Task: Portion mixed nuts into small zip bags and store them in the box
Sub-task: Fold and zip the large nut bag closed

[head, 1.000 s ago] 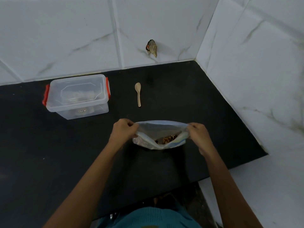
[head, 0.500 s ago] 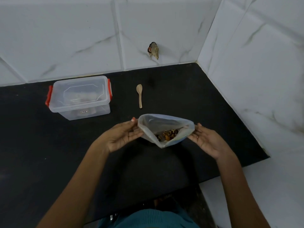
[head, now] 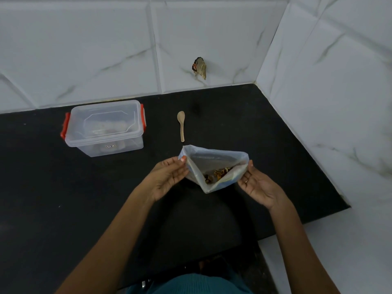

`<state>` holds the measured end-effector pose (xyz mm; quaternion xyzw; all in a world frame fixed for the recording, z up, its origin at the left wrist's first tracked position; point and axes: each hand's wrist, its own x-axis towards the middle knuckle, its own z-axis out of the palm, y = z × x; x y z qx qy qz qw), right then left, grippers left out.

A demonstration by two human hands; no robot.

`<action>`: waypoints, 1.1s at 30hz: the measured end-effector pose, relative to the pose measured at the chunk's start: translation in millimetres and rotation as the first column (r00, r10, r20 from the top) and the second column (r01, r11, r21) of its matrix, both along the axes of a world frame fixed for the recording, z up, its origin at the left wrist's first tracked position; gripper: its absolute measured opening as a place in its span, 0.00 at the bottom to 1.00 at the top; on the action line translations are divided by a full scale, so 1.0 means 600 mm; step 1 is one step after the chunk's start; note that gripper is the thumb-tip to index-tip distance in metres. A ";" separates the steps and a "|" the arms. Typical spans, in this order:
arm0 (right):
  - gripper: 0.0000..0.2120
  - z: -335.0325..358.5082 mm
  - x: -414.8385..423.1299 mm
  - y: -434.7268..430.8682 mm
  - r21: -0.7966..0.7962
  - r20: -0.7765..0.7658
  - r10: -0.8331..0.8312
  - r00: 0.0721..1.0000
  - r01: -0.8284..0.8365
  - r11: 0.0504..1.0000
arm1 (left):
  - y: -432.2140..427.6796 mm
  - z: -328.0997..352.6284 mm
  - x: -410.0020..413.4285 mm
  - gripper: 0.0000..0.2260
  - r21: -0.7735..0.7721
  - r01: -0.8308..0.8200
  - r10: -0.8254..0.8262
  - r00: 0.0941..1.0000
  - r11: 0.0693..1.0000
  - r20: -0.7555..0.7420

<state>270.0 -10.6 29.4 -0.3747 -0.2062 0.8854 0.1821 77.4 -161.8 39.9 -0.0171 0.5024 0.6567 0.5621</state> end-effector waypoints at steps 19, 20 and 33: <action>0.09 0.019 -0.007 -0.001 0.682 0.705 -0.270 0.656 -0.521 0.513 | -0.001 -0.014 0.016 0.04 -0.360 -0.152 -0.304 0.301 0.921 -0.904; 0.08 0.021 -0.005 0.001 0.677 0.708 -0.259 0.657 -0.528 0.513 | -0.001 -0.012 0.014 0.05 -0.371 -0.130 -0.315 0.321 0.920 -0.893; 0.07 0.042 0.002 0.002 0.639 0.727 -0.157 0.669 -0.575 0.511 | 0.002 0.014 -0.003 0.06 -0.466 0.002 -0.423 0.423 0.885 -0.802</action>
